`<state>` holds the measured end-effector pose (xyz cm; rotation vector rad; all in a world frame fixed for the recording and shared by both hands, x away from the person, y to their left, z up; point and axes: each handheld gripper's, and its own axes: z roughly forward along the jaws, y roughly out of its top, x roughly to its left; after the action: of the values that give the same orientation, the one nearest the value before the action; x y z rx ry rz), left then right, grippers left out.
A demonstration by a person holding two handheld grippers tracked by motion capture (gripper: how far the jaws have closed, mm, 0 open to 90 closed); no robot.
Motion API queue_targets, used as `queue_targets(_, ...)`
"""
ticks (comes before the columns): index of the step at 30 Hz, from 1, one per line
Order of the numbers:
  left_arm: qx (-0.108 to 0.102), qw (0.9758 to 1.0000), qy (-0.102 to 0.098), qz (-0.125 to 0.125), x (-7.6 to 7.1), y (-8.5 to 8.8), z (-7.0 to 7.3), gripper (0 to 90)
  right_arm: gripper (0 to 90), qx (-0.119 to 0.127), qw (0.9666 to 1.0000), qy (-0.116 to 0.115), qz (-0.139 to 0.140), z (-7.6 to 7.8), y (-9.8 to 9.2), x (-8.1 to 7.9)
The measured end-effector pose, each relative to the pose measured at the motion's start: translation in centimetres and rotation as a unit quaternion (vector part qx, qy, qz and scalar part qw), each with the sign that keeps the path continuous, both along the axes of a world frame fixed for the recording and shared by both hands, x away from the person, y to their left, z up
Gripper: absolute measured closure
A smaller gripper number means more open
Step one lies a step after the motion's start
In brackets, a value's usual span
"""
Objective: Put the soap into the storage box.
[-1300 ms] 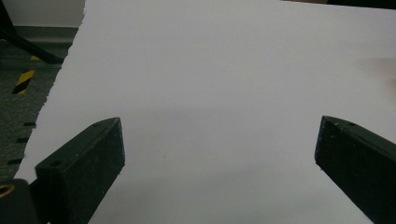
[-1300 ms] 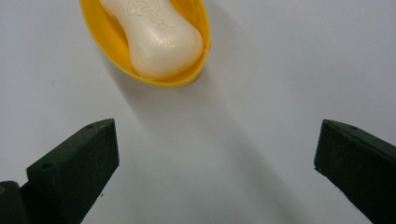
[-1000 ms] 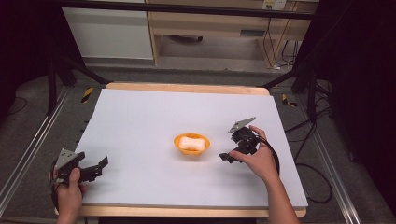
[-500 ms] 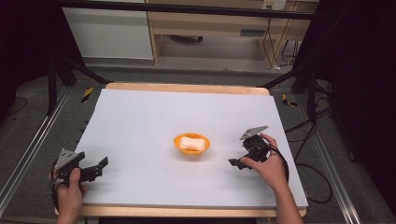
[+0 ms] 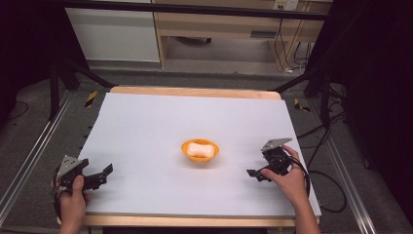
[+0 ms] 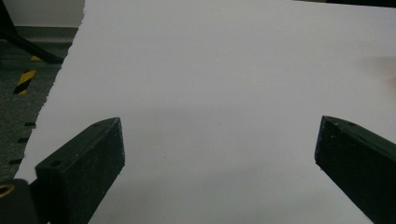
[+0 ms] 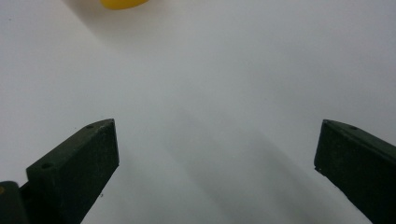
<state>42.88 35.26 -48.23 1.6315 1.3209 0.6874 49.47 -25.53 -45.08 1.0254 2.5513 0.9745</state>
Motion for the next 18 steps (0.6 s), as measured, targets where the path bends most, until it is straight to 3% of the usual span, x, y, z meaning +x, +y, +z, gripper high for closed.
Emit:
queue_targets(10, 0.002, 1.0000, -0.002, 0.001, 0.0, -0.1, 0.0, 1.1, 0.5, 0.030, 0.9988, -0.001, -0.038, -0.6, -3.5, -1.7)
queue_targets(18, 0.002, 1.0000, -0.002, 0.001, 0.0, -0.1, 0.0, 1.1, 0.5, 0.059, 0.9957, -0.012, -0.070, -1.5, -6.7, -3.6)
